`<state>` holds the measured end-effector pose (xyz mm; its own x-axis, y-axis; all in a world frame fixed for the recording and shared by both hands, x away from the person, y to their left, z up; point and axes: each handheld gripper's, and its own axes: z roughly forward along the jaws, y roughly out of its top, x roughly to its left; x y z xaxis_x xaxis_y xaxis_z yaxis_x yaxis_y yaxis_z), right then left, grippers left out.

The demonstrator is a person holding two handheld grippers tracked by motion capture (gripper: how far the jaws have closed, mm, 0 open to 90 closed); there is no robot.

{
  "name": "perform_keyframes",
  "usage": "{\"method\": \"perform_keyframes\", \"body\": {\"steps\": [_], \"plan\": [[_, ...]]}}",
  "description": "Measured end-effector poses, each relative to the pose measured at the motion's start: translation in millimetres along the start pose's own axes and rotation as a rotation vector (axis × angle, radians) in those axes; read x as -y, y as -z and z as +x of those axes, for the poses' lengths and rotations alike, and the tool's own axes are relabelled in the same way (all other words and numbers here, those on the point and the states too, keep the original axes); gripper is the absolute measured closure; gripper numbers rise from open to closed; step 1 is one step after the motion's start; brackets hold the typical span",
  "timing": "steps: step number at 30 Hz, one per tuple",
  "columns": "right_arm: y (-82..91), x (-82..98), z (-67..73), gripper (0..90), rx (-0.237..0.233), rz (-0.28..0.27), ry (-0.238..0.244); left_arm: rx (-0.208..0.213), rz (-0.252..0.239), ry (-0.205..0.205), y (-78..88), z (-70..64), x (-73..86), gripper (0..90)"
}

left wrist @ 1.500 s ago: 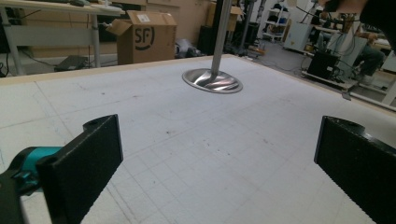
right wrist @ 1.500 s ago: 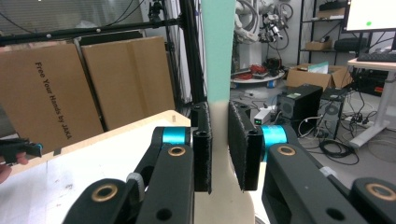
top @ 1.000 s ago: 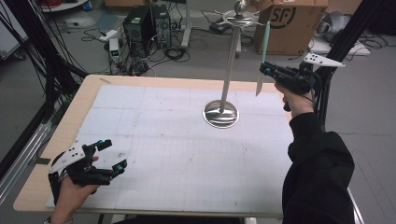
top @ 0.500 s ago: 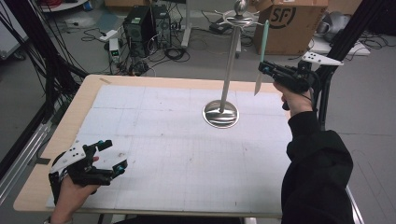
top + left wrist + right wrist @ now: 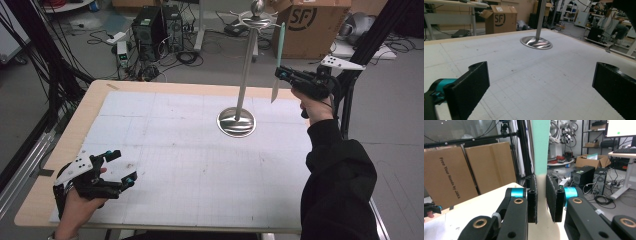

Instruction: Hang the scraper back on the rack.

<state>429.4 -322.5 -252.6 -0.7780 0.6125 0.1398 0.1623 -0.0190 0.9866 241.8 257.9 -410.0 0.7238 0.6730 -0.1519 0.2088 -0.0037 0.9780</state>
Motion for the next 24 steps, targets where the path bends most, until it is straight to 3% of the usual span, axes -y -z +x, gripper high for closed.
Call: {"method": "perform_keyframes", "body": {"steps": [24], "plan": [[-13.7,3.5,4.3,80.2,-0.020,0.008,-0.002,-0.001,0.018,0.003,-2.3,1.2,3.0,1.7]]}}
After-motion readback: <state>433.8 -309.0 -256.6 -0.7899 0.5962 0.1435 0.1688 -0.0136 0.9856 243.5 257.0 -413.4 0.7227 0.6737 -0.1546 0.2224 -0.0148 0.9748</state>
